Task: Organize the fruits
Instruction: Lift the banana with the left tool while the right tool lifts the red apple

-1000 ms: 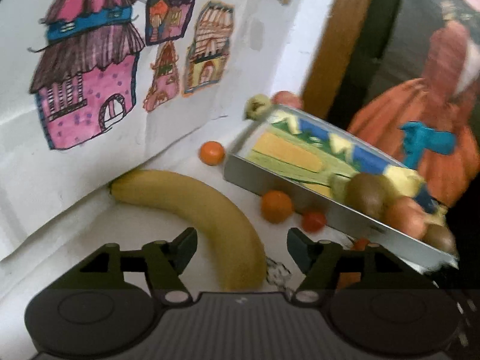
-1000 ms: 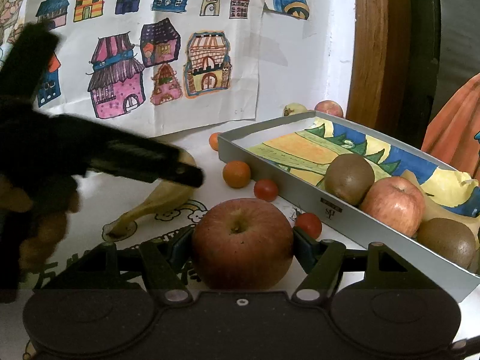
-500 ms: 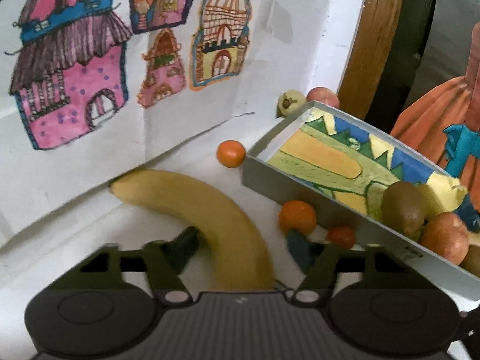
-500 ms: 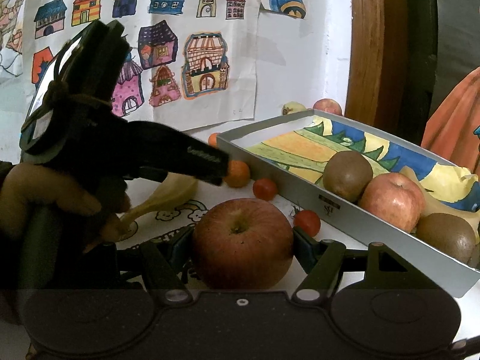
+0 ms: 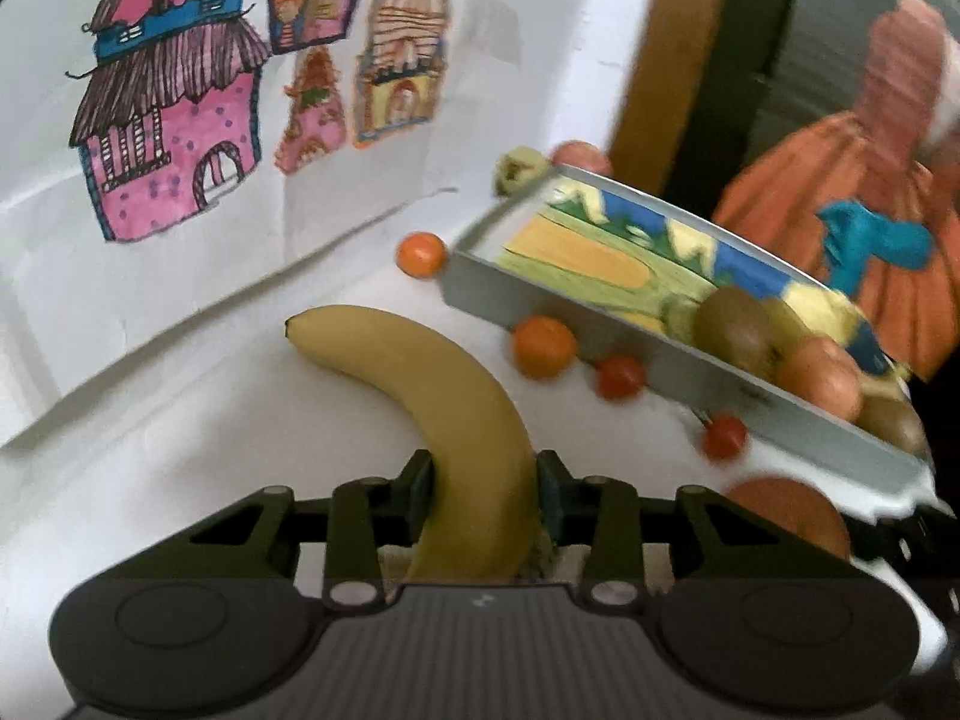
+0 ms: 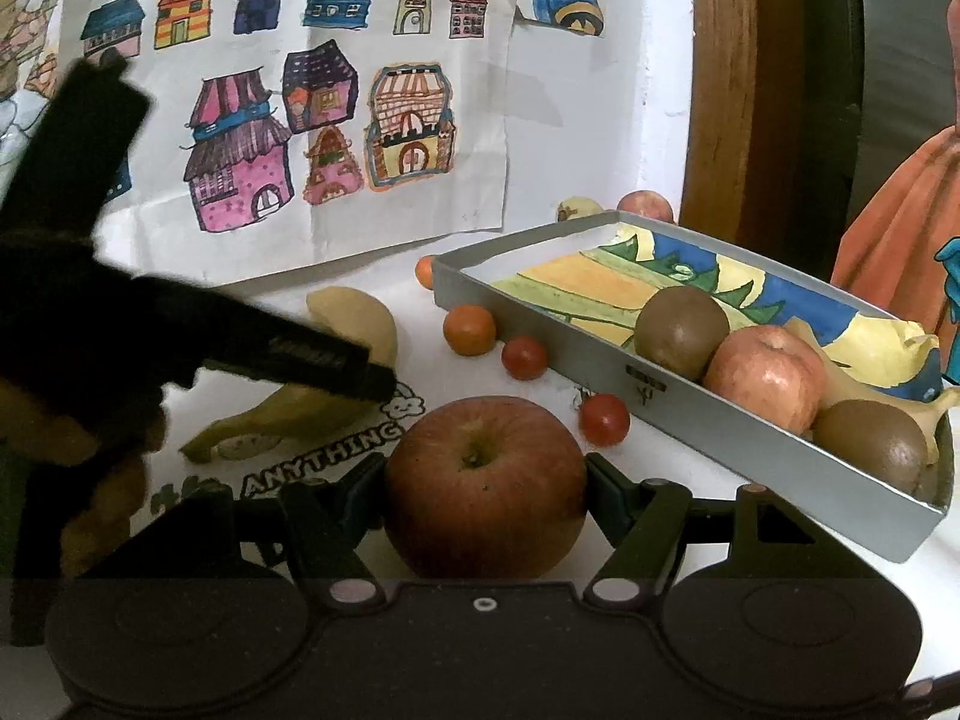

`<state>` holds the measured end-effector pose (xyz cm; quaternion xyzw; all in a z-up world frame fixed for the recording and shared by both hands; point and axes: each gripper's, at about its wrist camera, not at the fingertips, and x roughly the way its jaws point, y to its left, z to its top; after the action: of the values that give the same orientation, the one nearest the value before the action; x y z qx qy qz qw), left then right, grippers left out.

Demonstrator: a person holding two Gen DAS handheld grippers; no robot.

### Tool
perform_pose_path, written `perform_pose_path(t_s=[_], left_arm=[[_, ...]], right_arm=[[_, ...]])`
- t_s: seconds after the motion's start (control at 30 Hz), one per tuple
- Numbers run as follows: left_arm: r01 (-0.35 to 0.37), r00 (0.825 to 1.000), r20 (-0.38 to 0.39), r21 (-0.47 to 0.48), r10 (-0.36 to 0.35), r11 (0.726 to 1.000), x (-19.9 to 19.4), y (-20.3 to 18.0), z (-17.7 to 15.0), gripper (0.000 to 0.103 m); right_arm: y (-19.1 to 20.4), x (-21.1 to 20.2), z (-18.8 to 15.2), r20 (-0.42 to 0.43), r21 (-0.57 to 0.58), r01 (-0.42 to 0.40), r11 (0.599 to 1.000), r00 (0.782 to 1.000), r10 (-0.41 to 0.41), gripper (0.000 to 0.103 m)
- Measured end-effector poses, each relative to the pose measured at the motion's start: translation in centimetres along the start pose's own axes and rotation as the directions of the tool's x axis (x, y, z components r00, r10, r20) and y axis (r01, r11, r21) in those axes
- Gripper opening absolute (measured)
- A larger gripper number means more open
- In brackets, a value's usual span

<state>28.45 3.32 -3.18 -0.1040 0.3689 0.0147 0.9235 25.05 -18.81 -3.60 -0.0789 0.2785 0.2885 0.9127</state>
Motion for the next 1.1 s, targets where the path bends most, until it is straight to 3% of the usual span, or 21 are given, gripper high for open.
perform_pose_path(t_s=[0.23,0.67,0.87,1.1], left_arm=[[0.107,0.994,-0.049,0.122,-0.102,0.987,-3.0,-0.3,-2.3,0.04],[0.097,0.995,-0.032,0.218,-0.092,0.971,-2.0,-0.9,-2.2,0.053],[0.11,0.994,-0.03,0.235,-0.106,0.966,-1.9,-0.7,-2.2,0.053],[0.097,0.995,-0.034,0.236,-0.092,0.967,-2.2,-0.9,-2.3,0.044]], right_arm=[[0.2,-1.1,-0.7,0.001,-0.013,0.002,1.0,1.0,-0.002,0.071],[0.4,-0.3,-0.5,-0.029,-0.024,0.008,1.0,1.0,-0.008,0.072],[0.6,-0.2,-0.5,-0.031,-0.026,0.019,0.999,0.999,-0.019,0.072],[1.1,-0.4,-0.9,-0.021,-0.028,0.036,0.999,0.999,-0.036,0.071]])
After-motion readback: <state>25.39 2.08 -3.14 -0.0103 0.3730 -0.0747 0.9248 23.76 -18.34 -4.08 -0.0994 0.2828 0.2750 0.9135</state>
